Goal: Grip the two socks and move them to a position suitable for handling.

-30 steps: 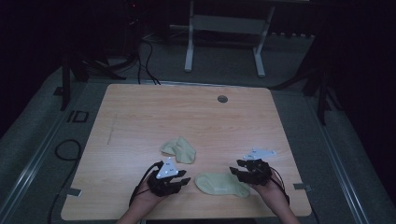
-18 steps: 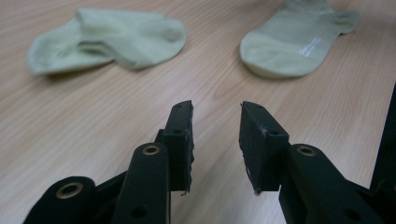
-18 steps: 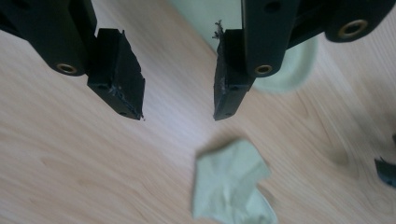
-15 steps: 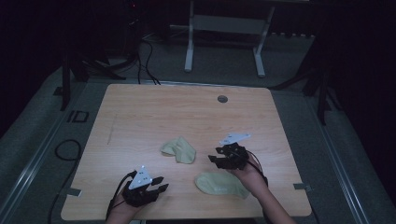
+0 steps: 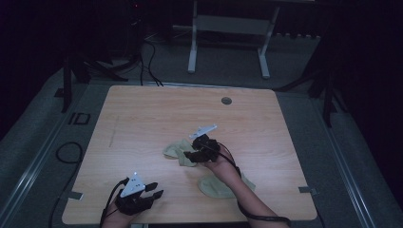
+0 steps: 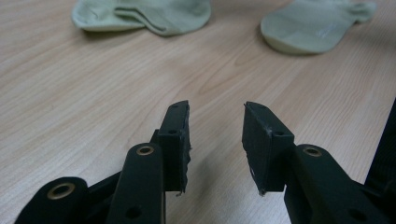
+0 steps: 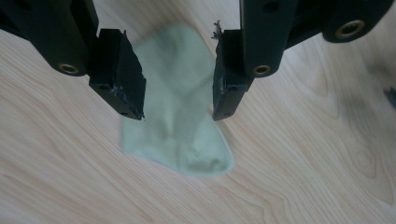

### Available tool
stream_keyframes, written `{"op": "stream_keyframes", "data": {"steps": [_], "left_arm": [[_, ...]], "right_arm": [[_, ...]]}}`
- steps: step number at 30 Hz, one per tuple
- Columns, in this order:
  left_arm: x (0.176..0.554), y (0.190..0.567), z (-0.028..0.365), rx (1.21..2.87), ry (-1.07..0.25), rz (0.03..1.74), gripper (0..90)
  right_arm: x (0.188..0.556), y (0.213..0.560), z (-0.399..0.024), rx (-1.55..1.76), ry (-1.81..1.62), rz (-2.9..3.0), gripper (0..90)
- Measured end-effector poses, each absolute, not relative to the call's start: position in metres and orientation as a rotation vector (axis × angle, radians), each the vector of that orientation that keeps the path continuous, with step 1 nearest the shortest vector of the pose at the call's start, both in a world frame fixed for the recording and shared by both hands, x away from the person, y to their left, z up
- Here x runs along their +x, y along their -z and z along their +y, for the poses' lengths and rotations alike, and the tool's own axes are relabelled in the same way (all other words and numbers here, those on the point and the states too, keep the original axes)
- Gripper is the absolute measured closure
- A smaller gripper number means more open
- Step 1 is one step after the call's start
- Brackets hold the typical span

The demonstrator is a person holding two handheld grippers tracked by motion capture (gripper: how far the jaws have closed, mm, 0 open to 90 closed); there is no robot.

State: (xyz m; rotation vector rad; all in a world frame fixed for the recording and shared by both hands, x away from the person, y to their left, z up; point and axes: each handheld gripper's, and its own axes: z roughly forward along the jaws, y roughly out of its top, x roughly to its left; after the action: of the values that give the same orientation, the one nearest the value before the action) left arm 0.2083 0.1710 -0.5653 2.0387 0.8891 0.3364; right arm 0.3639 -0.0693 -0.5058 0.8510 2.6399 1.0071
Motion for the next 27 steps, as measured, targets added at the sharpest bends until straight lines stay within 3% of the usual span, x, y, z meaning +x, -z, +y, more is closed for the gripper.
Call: {"op": "stream_keyframes", "data": {"steps": [4, 5, 8, 20, 26, 27], "left_arm": [[0.208, 0.567, 0.17, 2.038, -0.353, 0.899, 57.5], [0.209, 0.567, 0.168, 2.03, -0.351, 0.918, 48.0], [0.21, 0.566, 0.168, 1.998, -0.339, 0.931, 37.5], [0.21, 0.567, 0.167, 1.995, -0.313, 0.959, 21.6], [0.21, 0.567, 0.167, 1.993, -0.317, 0.972, 18.4], [0.21, 0.567, 0.166, 1.994, -0.312, 0.974, 17.9]], "right_arm": [[0.37, 0.513, -0.055, 0.852, -0.978, 2.666, 53.1], [0.376, 0.517, -0.045, 0.863, -0.957, 2.672, 51.4], [0.384, 0.524, -0.035, 0.878, -0.943, 2.641, 47.4], [0.402, 0.55, -0.02, 0.905, -0.802, 2.631, 42.7], [0.399, 0.551, -0.017, 0.866, -0.792, 2.636, 45.8], [0.397, 0.552, -0.018, 0.87, -0.81, 2.631, 54.0]]}}
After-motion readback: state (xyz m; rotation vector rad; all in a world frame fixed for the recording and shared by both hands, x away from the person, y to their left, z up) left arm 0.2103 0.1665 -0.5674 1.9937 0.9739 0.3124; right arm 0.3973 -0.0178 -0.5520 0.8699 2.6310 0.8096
